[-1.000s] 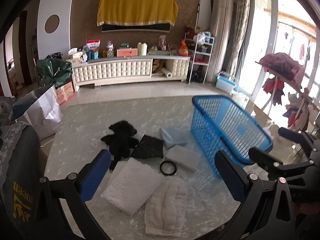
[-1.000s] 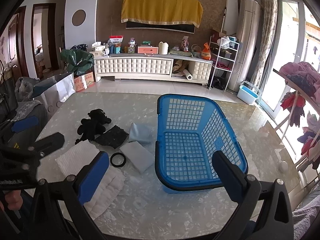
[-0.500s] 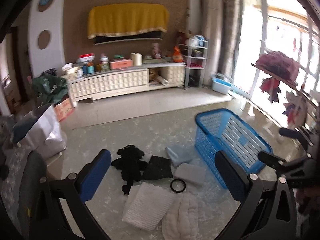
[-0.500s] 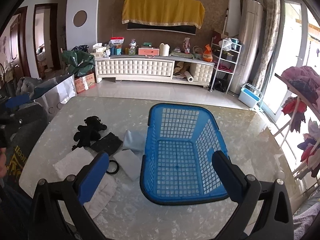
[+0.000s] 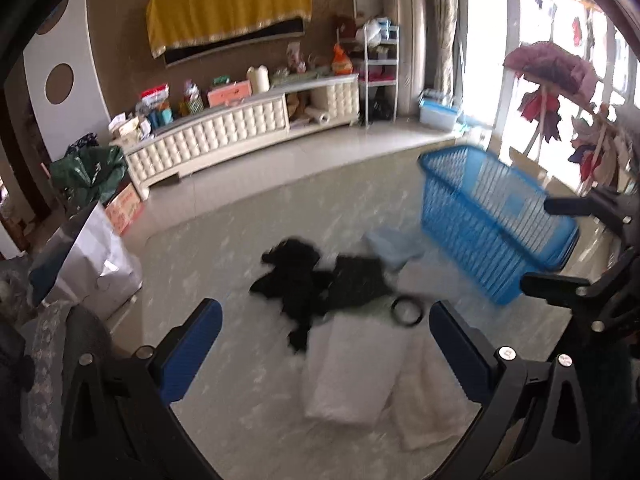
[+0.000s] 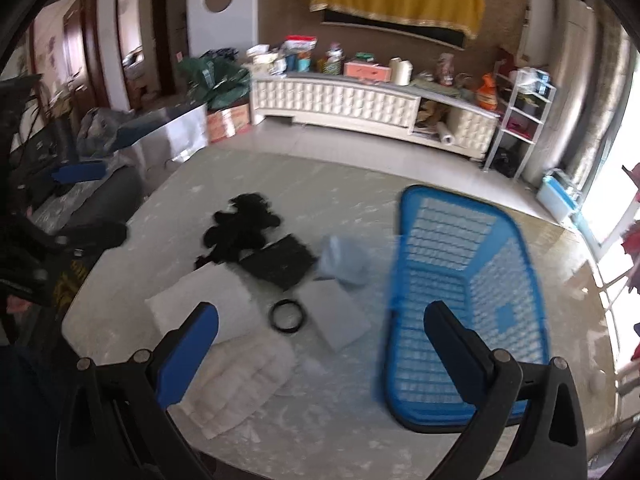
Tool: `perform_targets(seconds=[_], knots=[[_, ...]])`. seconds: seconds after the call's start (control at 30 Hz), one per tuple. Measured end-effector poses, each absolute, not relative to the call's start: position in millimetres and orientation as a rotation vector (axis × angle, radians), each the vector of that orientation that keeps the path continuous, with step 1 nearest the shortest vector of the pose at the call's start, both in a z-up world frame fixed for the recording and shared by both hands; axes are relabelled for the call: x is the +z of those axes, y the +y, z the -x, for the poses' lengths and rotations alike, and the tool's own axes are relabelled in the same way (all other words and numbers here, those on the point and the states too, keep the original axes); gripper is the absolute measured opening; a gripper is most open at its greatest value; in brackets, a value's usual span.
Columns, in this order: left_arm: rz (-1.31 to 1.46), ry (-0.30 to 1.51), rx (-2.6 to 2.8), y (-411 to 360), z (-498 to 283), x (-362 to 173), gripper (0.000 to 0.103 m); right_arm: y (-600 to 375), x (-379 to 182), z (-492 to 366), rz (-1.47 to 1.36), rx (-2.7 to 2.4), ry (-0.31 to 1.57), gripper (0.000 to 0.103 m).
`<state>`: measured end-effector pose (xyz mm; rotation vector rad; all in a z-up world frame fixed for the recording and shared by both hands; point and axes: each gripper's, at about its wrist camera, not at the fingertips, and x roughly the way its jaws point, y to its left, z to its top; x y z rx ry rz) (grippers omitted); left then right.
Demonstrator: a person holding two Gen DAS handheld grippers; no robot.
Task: Organize soft objects
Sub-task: 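Grasp the fluffy white towel with the right tool while the left tool approaches the waffle towel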
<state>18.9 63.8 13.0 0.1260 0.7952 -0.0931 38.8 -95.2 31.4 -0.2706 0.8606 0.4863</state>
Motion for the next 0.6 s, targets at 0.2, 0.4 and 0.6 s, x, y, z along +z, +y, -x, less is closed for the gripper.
perform_targets(seconds=[0.2, 0.4, 0.6], knots=[[-0.158, 0.878, -0.093, 71, -15, -11, 0.103, -66, 6, -43, 0.336, 0.541, 0.964, 0.103], [-0.141, 0.952, -0.126, 82, -14, -41, 0.103, -56, -20, -43, 0.357, 0.537, 1.061, 0.103], [-0.163, 1.016, -0.126, 82, -18, -64, 0.103, -52, -45, -45, 0.344, 0.512, 1.161, 0.103]])
